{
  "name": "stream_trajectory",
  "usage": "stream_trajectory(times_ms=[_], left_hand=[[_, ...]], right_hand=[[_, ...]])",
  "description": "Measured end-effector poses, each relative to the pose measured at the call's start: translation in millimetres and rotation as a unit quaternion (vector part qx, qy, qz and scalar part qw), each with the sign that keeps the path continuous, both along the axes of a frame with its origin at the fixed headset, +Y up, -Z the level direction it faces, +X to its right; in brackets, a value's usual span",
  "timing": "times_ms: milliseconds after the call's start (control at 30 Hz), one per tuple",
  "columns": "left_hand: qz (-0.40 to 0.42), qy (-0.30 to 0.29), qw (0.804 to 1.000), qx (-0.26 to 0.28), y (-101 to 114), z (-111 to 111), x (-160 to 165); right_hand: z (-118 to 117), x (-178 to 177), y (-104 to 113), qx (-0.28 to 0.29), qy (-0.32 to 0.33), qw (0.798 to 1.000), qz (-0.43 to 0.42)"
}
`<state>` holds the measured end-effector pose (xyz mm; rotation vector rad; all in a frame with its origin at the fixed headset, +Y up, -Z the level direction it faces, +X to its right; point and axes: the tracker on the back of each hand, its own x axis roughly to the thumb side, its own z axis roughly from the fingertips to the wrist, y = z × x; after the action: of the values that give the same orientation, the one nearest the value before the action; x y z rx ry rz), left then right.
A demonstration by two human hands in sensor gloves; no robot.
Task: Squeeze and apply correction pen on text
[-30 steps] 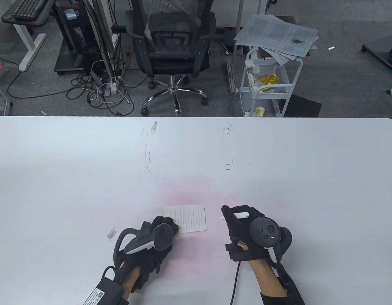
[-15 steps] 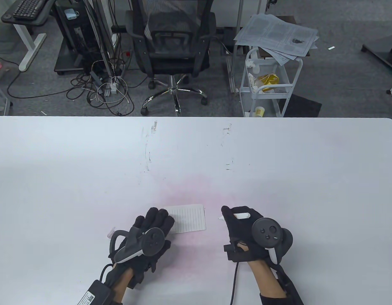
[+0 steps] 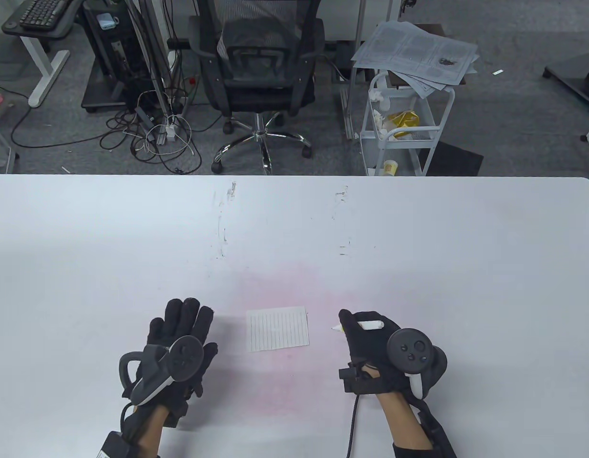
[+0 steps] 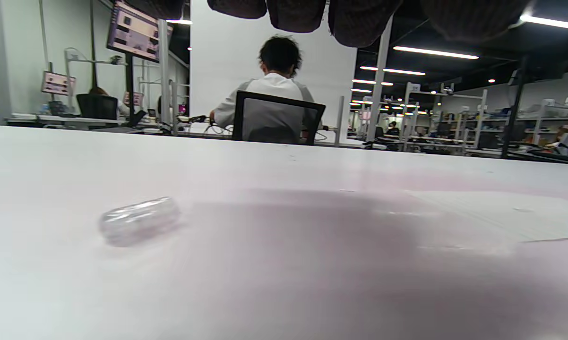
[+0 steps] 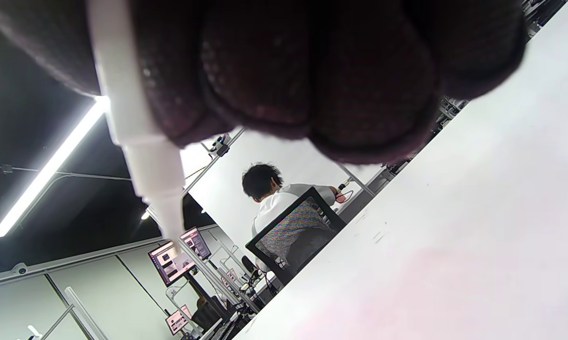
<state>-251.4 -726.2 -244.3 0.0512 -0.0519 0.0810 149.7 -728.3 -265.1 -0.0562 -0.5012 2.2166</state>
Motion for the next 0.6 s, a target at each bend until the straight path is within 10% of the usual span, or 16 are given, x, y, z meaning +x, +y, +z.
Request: stream_trajectory(times_ms=[600], left_hand=[[-0.007,0.118,0.990,-0.074,-25.3,-12.3,-44.2]], right_hand=[[0.3,-0.8,-2.5,-0.007,0.008,1.000,-0.003]])
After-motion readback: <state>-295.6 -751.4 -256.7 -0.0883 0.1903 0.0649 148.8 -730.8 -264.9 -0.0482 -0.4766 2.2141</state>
